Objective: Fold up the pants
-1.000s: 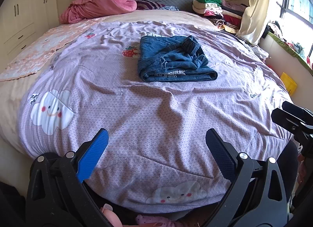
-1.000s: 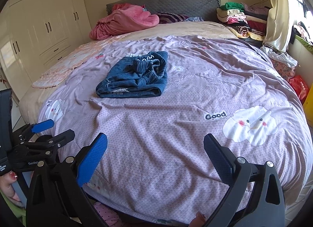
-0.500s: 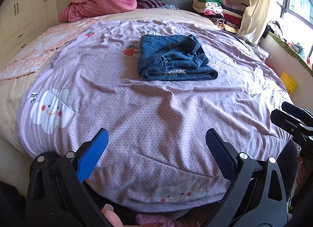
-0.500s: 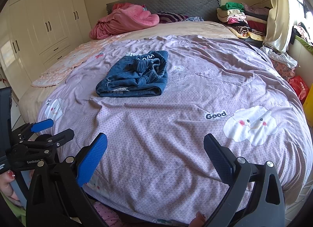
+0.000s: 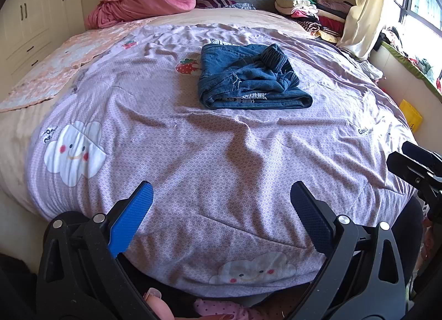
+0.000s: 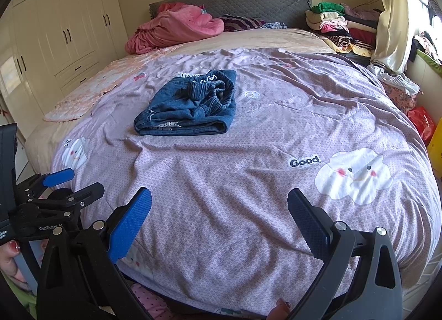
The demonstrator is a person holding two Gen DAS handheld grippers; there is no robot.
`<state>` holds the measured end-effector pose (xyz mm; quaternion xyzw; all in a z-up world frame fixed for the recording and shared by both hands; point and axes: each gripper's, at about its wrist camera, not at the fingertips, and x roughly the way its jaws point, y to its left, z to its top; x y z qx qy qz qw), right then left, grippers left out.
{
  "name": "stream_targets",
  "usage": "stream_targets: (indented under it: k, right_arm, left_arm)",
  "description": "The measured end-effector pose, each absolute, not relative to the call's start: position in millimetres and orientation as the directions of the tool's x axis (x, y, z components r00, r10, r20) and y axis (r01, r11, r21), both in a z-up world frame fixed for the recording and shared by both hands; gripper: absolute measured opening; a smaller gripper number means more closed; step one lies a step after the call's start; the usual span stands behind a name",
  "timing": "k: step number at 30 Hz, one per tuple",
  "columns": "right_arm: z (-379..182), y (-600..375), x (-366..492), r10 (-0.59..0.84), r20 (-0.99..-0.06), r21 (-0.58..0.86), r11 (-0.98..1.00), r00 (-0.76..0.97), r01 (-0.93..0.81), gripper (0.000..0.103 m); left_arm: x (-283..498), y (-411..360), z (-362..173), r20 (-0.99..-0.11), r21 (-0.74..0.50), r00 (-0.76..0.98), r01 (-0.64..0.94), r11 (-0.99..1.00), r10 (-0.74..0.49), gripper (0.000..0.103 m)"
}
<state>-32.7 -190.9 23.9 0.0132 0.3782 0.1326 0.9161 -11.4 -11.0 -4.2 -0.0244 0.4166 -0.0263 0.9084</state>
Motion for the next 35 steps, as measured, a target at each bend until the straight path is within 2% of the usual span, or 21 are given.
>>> stream_targets:
  k: [16, 25, 30, 32, 34, 35]
  right_arm:
    - [13, -192, -22, 0.241, -0.716, 0.118, 0.967, 0.655, -0.226, 0.098]
    - [-5, -212, -3, 0.229, -0.722, 0.152, 0.973, 0.653, -0.174, 0.098]
    - [0, -276, 36, 0.140, -0.719, 0.142, 0.988, 0.680, -0.053, 0.098]
    - [4, -315, 64, 0.058, -0.723, 0.103, 0.994, 0.688, 0.025, 0.098]
    - [3, -352, 93, -0.024, -0.737, 0.052, 0.994, 0.676, 0.093, 0.098]
    - [2, -371, 107, -0.061, -0.743, 0.033, 0.991, 0.667, 0.127, 0.098]
  left_arm:
    - [-11, -9, -3, -0.753, -0.026, 0.658, 0.010, 1.000, -0.027, 0.093]
    - [2, 12, 6, -0.718, -0.151, 0.688, -0.007, 0.989, -0.104, 0.093]
    - [58, 63, -5, -0.770, -0.052, 0.636, -0.144, 0.988, 0.052, 0.093]
    - [88, 94, -7, -0.780, -0.001, 0.612, -0.211, 0.977, 0.132, 0.093]
    - [126, 127, -12, -0.768, 0.116, 0.581, -0.286, 0.951, 0.269, 0.093]
    - [140, 138, -15, -0.772, 0.148, 0.561, -0.299, 0.943, 0.299, 0.093]
